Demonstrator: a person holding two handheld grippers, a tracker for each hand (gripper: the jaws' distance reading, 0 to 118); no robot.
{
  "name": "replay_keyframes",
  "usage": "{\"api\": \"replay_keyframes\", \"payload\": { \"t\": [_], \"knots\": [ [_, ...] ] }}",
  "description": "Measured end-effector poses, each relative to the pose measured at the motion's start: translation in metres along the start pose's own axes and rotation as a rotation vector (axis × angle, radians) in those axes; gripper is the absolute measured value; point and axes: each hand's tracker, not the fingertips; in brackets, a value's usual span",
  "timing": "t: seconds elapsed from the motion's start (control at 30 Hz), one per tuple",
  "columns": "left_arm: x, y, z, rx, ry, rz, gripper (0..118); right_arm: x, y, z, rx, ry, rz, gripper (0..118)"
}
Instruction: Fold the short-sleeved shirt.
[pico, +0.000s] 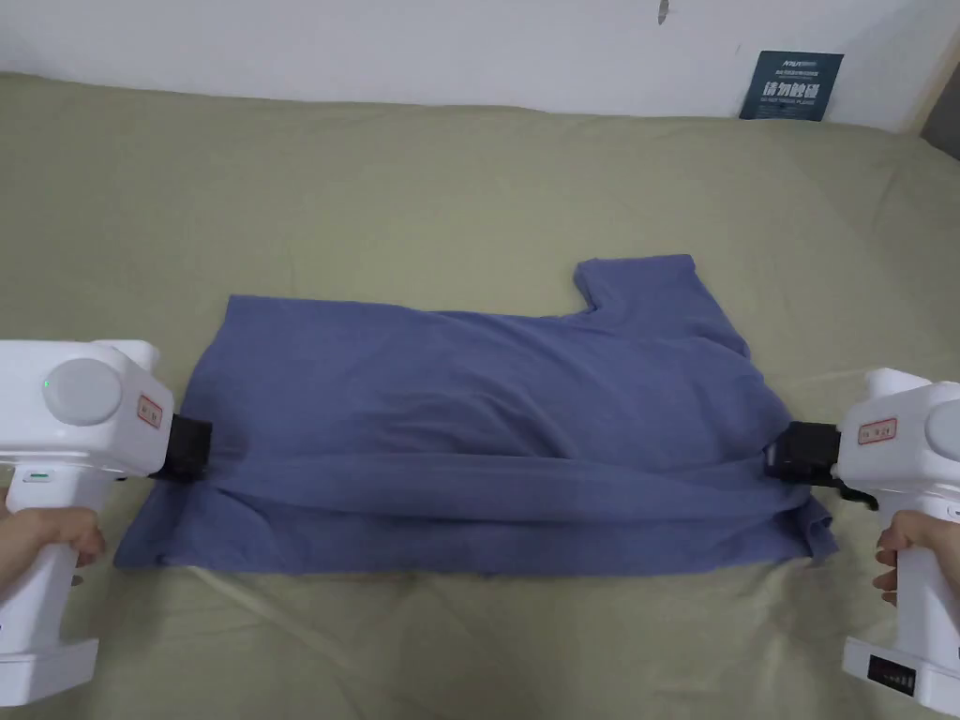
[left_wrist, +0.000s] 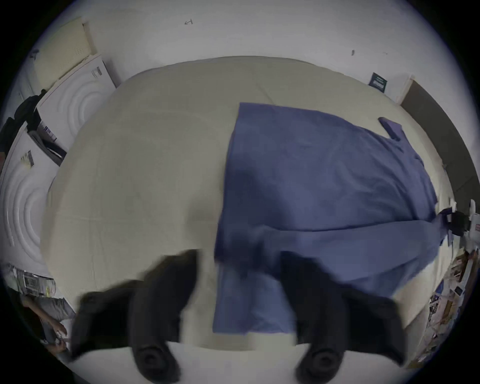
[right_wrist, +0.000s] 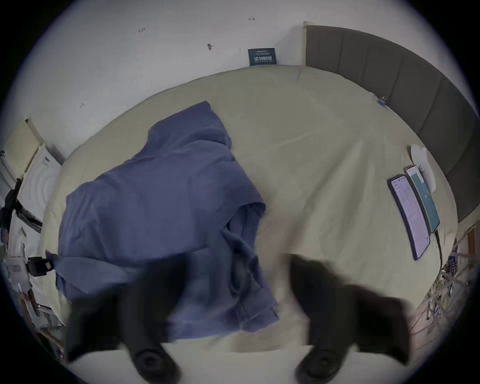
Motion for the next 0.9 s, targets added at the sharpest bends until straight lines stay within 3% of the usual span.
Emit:
{"api": "replay_keyframes", "payload": {
  "t": [0.03, 0.1, 0.17, 0.2, 0.23, 0.27, 0.3, 0.33, 0.53, 0.6, 0.63, 0.67, 0.7, 0.83, 0.87, 0.9],
  "knots": [
    [-0.003, -0.003, 0.0, -0.003, 0.012, 0.012, 91, 0.004, -0.001, -0.002, 0.007, 0.003, 0.002, 101],
    [-0.013, -0.011, 0.013, 0.017, -0.033, 0.063, 91, 0.01, -0.002, 0.013, 0.062, 0.026, -0.011, 85],
    [-0.025, -0.024, 0.029, 0.037, -0.098, 0.125, 90, 0.012, -0.008, 0.025, 0.071, 0.024, -0.006, 82],
    [-0.03, -0.03, 0.037, 0.045, -0.129, 0.139, 88, 0.015, -0.012, 0.031, 0.089, 0.019, -0.003, 73],
    [-0.032, -0.038, 0.045, 0.054, -0.132, 0.158, 83, 0.017, -0.017, 0.038, 0.099, 0.016, 0.004, 58],
    [-0.036, -0.048, 0.052, 0.062, -0.119, 0.154, 59, 0.019, -0.025, 0.046, 0.119, 0.015, 0.007, 24],
    [-0.037, -0.057, 0.059, 0.081, -0.112, 0.146, 22, 0.016, -0.031, 0.051, 0.138, 0.011, 0.005, 0],
    [-0.036, -0.066, 0.063, 0.096, -0.104, 0.137, 0, 0.015, -0.041, 0.055, 0.146, 0.0, 0.001, 0],
    [-0.035, -0.103, 0.056, 0.072, -0.135, 0.126, 1, 0.019, -0.088, 0.064, 0.158, 0.044, -0.051, 0],
    [-0.037, -0.098, 0.054, 0.093, -0.151, 0.136, 8, 0.016, -0.092, 0.065, 0.151, 0.036, -0.039, 0],
    [-0.038, -0.093, 0.051, 0.083, -0.178, 0.143, 32, 0.016, -0.094, 0.064, 0.151, 0.027, -0.04, 0],
    [-0.037, -0.087, 0.045, 0.079, -0.204, 0.164, 73, 0.017, -0.094, 0.064, 0.147, 0.03, -0.049, 0],
    [-0.036, -0.084, 0.042, 0.102, -0.215, 0.185, 83, 0.018, -0.095, 0.064, 0.141, 0.041, -0.062, 0],
    [-0.03, -0.07, 0.006, 0.034, -0.139, 0.16, 82, 0.017, -0.099, 0.064, 0.138, 0.043, -0.062, 0],
    [-0.029, -0.07, -0.004, 0.019, -0.132, 0.159, 76, 0.017, -0.1, 0.063, 0.137, 0.039, -0.061, 0],
    [-0.027, -0.071, -0.014, -0.011, -0.124, 0.16, 64, 0.019, -0.101, 0.061, 0.133, 0.039, -0.062, 0]
  ]
}}
